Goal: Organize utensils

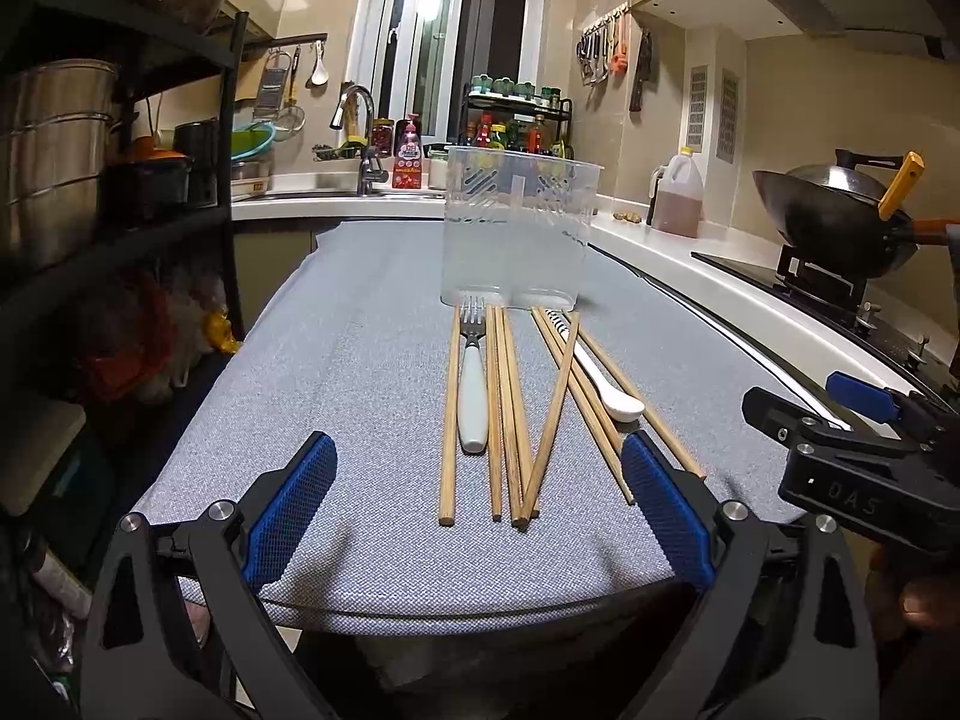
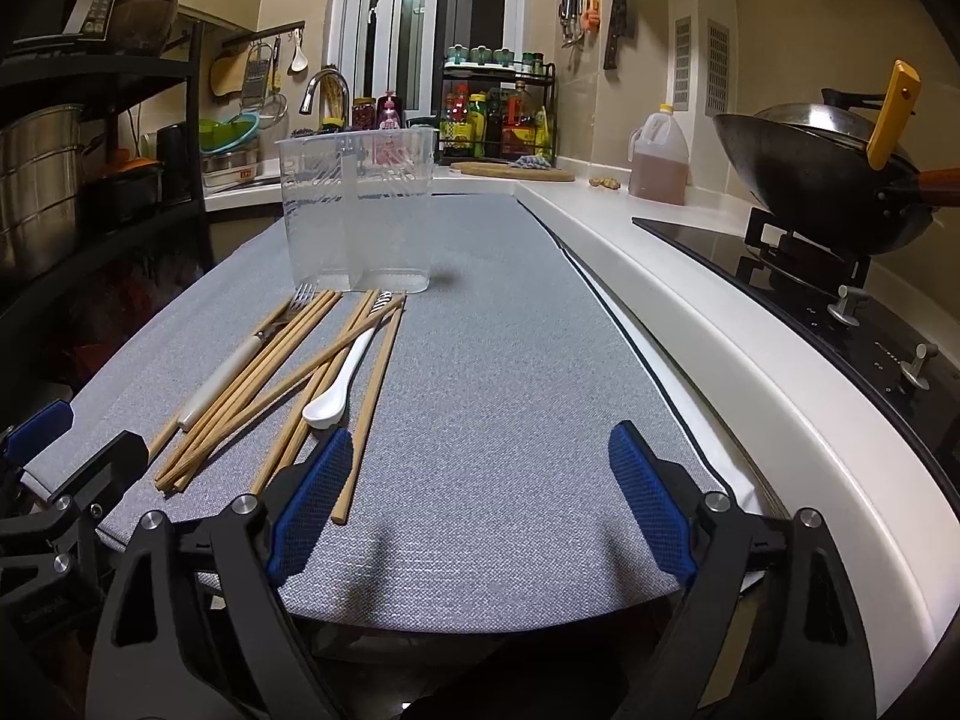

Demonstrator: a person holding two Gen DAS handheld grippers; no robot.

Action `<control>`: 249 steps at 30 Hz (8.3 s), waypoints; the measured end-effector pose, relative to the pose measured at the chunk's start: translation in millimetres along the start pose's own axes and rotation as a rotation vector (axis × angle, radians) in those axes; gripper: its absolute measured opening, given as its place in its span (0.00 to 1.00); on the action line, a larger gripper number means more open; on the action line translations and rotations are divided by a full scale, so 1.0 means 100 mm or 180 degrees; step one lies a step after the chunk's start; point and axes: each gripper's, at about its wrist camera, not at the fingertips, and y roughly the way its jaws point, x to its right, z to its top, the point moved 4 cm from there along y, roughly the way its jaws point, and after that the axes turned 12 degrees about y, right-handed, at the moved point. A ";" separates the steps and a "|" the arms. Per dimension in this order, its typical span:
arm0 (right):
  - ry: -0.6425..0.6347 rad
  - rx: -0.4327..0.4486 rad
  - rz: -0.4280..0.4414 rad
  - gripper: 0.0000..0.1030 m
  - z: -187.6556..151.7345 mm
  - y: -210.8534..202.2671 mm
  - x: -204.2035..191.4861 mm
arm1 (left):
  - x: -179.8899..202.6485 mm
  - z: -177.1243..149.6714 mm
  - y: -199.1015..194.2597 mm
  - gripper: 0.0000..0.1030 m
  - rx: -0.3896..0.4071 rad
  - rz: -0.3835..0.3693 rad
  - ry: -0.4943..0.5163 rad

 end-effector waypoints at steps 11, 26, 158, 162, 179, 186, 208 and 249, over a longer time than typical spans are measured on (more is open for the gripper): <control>-0.0025 0.0020 0.0051 0.77 0.01 -0.01 -0.04 | 0.00 0.01 0.00 0.84 0.0031 -0.0012 -0.0008; -0.0025 -0.0121 0.0165 0.59 0.01 0.02 -0.09 | -0.05 0.02 -0.01 0.55 0.0028 0.0028 0.0000; -0.0081 -0.0425 0.0830 0.20 2.92 1.15 -0.90 | -0.81 2.90 1.61 0.25 -0.0263 -0.0559 -0.0003; -0.0097 -0.0319 0.0763 0.28 2.98 1.02 -0.84 | -0.87 2.97 1.40 0.34 -0.0143 -0.0492 -0.0050; 0.0038 0.0363 0.0780 0.28 2.31 -0.20 -0.40 | -0.90 2.21 0.16 0.30 0.0221 -0.0318 -0.0126; 0.0212 0.0062 0.0986 0.05 1.57 -0.17 -0.38 | -0.79 1.43 0.12 0.14 -0.0009 -0.0327 -0.0203; 0.0252 -0.1065 0.0983 0.09 -0.11 0.53 -0.60 | -0.44 0.09 0.28 0.13 -0.0394 -0.0443 -0.0336; 0.0030 -0.1037 0.0715 0.05 -0.22 0.44 -0.37 | -0.25 0.05 0.72 0.16 -0.0874 -0.0435 -0.0296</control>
